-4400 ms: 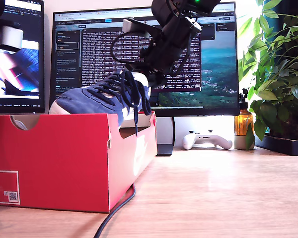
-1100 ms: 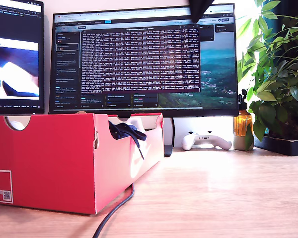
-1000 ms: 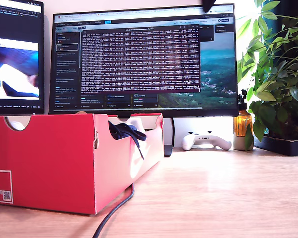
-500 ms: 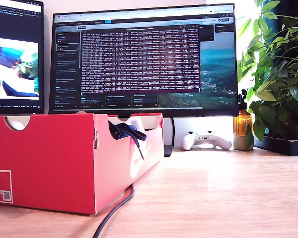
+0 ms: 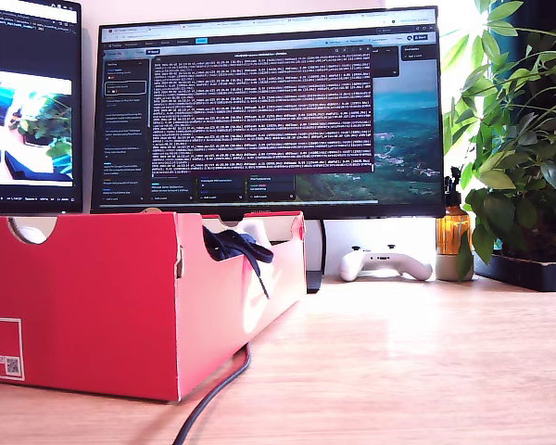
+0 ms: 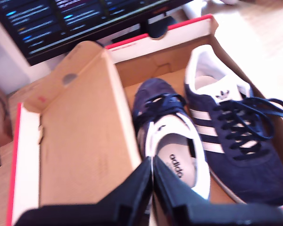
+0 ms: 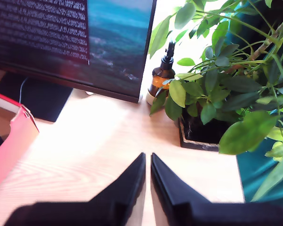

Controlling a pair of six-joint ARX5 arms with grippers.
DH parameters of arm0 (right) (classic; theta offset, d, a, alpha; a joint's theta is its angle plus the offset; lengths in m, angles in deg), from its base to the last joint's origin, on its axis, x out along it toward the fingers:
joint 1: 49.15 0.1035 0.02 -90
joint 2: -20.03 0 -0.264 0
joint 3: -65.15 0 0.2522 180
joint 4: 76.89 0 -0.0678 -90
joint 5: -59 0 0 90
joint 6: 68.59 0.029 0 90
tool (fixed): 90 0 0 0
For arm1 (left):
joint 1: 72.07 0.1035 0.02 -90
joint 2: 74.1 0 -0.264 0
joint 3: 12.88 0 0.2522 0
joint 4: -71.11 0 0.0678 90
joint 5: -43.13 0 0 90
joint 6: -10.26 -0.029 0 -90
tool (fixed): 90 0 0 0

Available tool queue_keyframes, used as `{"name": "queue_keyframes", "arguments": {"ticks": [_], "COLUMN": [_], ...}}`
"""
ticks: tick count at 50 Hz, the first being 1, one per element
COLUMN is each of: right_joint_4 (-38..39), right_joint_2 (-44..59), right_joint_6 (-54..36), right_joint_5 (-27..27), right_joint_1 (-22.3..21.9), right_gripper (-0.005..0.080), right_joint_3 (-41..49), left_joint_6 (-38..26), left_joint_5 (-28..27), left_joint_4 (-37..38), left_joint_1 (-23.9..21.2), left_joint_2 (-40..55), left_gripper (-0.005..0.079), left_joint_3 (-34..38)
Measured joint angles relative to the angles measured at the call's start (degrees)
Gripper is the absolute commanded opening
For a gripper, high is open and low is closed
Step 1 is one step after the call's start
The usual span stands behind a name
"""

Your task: Pack the blue shoes by picking the first shoe and placing it inside the red shoebox, left side, then picking and rotating the second shoe and placing it in the shoebox

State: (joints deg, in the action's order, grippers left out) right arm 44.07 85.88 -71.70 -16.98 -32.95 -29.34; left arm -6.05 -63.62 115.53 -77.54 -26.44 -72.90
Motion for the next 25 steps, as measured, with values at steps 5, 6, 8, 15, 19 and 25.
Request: {"name": "queue_keyframes", "arguments": {"ticks": [5, 6, 8, 15, 19, 25], "right_joint_4": [6.4, 7.54, 10.23, 20.57, 23.5, 25.33], "right_joint_2": [-3.39, -4.04, -5.75, -12.2, -15.23, -17.73], "right_joint_6": [-0.02, -0.04, -0.04, -0.17, -0.2, -0.7], "right_joint_5": [0.0, 0.0, 0.04, 2.25, 4.48, 5.9], "right_joint_1": [0.0, 0.0, 0.0, 0.0, 0.0, -0.57], "right_gripper": [-0.0001, -0.0001, -0.0001, -0.0001, -0.0001, -0.0001], "right_joint_3": [7.39, 8.81, 12.39, 25.33, 31.5, 37.77], "left_joint_6": [-0.07, 0.11, 0.2, 3.04, 5.86, 9.77], "left_joint_5": [-3.26, -3.61, -4.04, -3.67, -1.03, -0.02], "left_joint_4": [-0.2, -0.37, -1.09, -8.35, -12.61, -14.88], "left_joint_1": [3.85, 4.33, 5.09, 5.49, 5.46, 5.31], "left_joint_2": [-0.59, -0.81, -1.62, -6.49, -9.27, -10.95], "left_gripper": [-0.0019, -0.0019, -0.0019, -0.0019, -0.0019, -0.0019], "left_joint_3": [0.0, 0.0, 0.0, 1.51, 4.5, 9.86]}}
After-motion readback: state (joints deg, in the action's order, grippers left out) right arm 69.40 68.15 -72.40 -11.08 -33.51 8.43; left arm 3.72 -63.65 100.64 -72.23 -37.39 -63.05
